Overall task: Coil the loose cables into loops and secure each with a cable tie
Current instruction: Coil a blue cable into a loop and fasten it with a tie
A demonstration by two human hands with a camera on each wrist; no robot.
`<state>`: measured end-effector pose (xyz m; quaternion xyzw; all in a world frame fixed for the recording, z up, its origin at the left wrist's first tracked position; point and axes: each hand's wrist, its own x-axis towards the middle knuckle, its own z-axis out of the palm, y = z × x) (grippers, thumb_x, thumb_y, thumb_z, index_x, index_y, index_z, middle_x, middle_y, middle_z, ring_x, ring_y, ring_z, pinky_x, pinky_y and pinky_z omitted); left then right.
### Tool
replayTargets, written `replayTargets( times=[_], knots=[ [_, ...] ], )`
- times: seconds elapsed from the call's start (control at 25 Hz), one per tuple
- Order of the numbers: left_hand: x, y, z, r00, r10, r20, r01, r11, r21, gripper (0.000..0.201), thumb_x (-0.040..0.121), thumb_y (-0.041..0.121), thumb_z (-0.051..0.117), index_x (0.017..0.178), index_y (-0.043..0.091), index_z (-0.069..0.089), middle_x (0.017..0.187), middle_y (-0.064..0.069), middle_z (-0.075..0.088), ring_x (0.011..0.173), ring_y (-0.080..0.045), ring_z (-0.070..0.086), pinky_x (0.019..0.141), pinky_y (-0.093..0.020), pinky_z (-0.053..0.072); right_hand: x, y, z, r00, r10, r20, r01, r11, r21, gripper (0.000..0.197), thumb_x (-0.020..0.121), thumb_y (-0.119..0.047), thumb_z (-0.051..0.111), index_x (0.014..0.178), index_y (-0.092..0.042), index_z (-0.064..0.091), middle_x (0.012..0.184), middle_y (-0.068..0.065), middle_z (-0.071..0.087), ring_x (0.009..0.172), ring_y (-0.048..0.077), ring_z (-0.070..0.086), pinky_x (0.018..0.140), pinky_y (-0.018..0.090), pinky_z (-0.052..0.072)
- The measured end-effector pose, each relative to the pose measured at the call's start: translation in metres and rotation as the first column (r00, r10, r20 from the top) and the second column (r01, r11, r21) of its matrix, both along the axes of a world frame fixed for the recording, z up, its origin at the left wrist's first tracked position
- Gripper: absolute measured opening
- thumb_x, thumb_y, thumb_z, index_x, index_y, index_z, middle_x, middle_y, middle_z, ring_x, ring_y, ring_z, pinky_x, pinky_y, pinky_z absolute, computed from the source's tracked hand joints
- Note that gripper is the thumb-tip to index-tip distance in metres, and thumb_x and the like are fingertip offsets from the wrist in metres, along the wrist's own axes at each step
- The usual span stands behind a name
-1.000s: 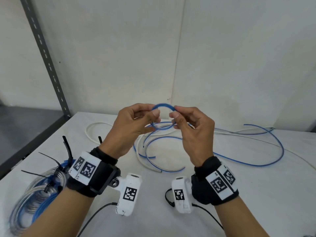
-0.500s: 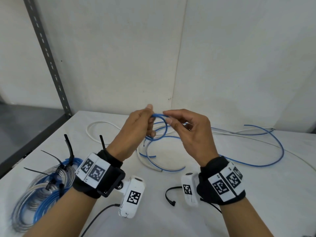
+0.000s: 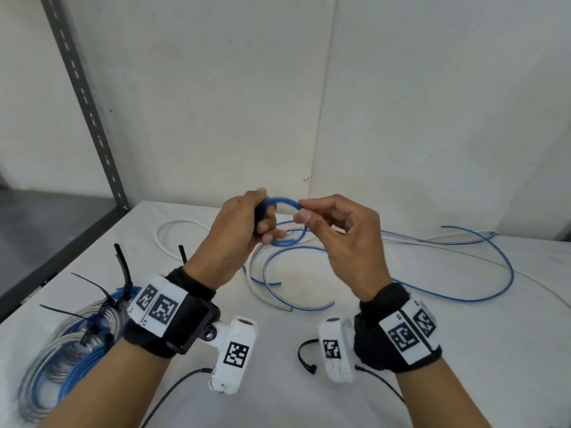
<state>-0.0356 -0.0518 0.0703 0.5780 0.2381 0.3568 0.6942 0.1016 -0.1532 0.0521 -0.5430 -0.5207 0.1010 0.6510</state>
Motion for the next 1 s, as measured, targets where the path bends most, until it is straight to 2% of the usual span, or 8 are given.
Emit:
replayTargets(
  times=[0.12, 0.2, 0.32, 0.48, 0.6, 0.76, 0.88, 1.0],
  knots=[
    [-0.001, -0.003, -0.004, 0.958, -0.135, -0.254, 0.169, 0.979, 0.115, 0.045, 0.109, 0.028, 0.038, 0.068, 0.013, 0.047, 0.054, 0.005, 0.031, 0.044, -0.011, 0.030, 0.078, -0.036, 0.056, 0.011, -0.009, 0.006, 0.967, 0.084, 0.239, -0.044, 0.984, -0.171, 0.009, 0.090, -0.015, 0.076, 0.094, -0.022, 0.079, 0.083, -0.015, 0.074, 0.072, 0.006, 0.061, 0.065, 0.019, 0.046],
    [0.001, -0.007, -0.005, 0.949, -0.143, -0.282, 0.199, 0.964, 0.178, 0.043, 0.109, 0.026, 0.037, 0.067, 0.016, 0.040, 0.056, 0.009, 0.027, 0.048, -0.010, 0.027, 0.071, -0.033, 0.051, 0.013, -0.012, 0.009, 0.952, 0.090, 0.293, -0.029, 0.978, -0.208, 0.010, 0.091, -0.016, 0.075, 0.095, -0.024, 0.079, 0.082, -0.019, 0.072, 0.068, 0.004, 0.055, 0.062, 0.011, 0.040],
    [0.000, -0.004, -0.001, 0.996, -0.056, -0.072, 0.063, 0.993, 0.101, 0.043, 0.109, 0.022, 0.036, 0.067, 0.017, 0.035, 0.056, 0.007, 0.022, 0.046, -0.010, 0.021, 0.060, -0.029, 0.043, 0.017, -0.013, 0.013, 0.978, -0.012, 0.209, 0.035, 0.994, -0.106, 0.005, 0.090, -0.021, 0.076, 0.092, -0.025, 0.075, 0.084, -0.013, 0.073, 0.066, 0.004, 0.052, 0.060, 0.018, 0.043],
    [0.000, -0.006, 0.005, 0.978, 0.022, 0.208, 0.008, 0.990, -0.142, 0.041, 0.109, 0.022, 0.036, 0.068, 0.018, 0.033, 0.054, 0.006, 0.018, 0.045, -0.010, 0.017, 0.052, -0.025, 0.038, -0.006, -0.006, 0.008, 0.991, -0.108, 0.085, 0.109, 0.994, -0.003, 0.017, 0.089, -0.020, 0.078, 0.081, -0.023, 0.063, 0.081, -0.005, 0.070, 0.065, 0.011, 0.055, 0.057, 0.023, 0.045],
    [0.002, -0.009, 0.001, 0.954, 0.067, 0.294, -0.008, 0.980, -0.197, 0.041, 0.109, 0.024, 0.034, 0.069, 0.018, 0.032, 0.053, 0.005, 0.018, 0.046, -0.011, 0.017, 0.053, -0.026, 0.036, -0.021, 0.003, -0.002, 0.993, -0.103, -0.061, 0.104, 0.994, 0.019, 0.016, 0.087, -0.022, 0.079, 0.085, -0.019, 0.064, 0.084, -0.003, 0.073, 0.072, 0.022, 0.065, 0.063, 0.030, 0.053],
    [0.003, -0.011, 0.000, 0.931, 0.049, 0.363, 0.039, 0.972, -0.231, 0.043, 0.108, 0.025, 0.034, 0.066, 0.018, 0.033, 0.052, 0.005, 0.019, 0.045, -0.011, 0.018, 0.055, -0.026, 0.038, -0.023, 0.005, -0.003, 0.978, -0.026, -0.207, 0.034, 0.999, 0.035, 0.016, 0.084, -0.020, 0.083, 0.089, -0.018, 0.067, 0.082, 0.003, 0.074, 0.069, 0.014, 0.065, 0.063, 0.027, 0.047],
    [-0.002, -0.006, 0.002, 0.973, -0.021, 0.230, 0.056, 0.988, -0.145, 0.042, 0.107, 0.025, 0.034, 0.066, 0.016, 0.040, 0.054, 0.003, 0.023, 0.046, -0.014, 0.024, 0.063, -0.029, 0.049, -0.013, -0.002, 0.006, 0.993, -0.023, -0.115, 0.028, 0.999, 0.042, 0.012, 0.083, -0.015, 0.083, 0.085, -0.016, 0.071, 0.080, 0.002, 0.075, 0.070, 0.015, 0.066, 0.063, 0.028, 0.050],
    [-0.009, -0.002, 0.003, 0.990, -0.121, -0.077, 0.123, 0.992, 0.023, 0.046, 0.107, 0.032, 0.038, 0.066, 0.013, 0.043, 0.054, 0.002, 0.025, 0.046, -0.016, 0.026, 0.071, -0.032, 0.051, -0.002, -0.012, 0.015, 0.996, 0.042, 0.080, -0.036, 0.996, -0.078, 0.012, 0.082, -0.012, 0.083, 0.081, -0.018, 0.073, 0.077, -0.004, 0.073, 0.067, 0.010, 0.061, 0.060, 0.027, 0.051]
  ],
)
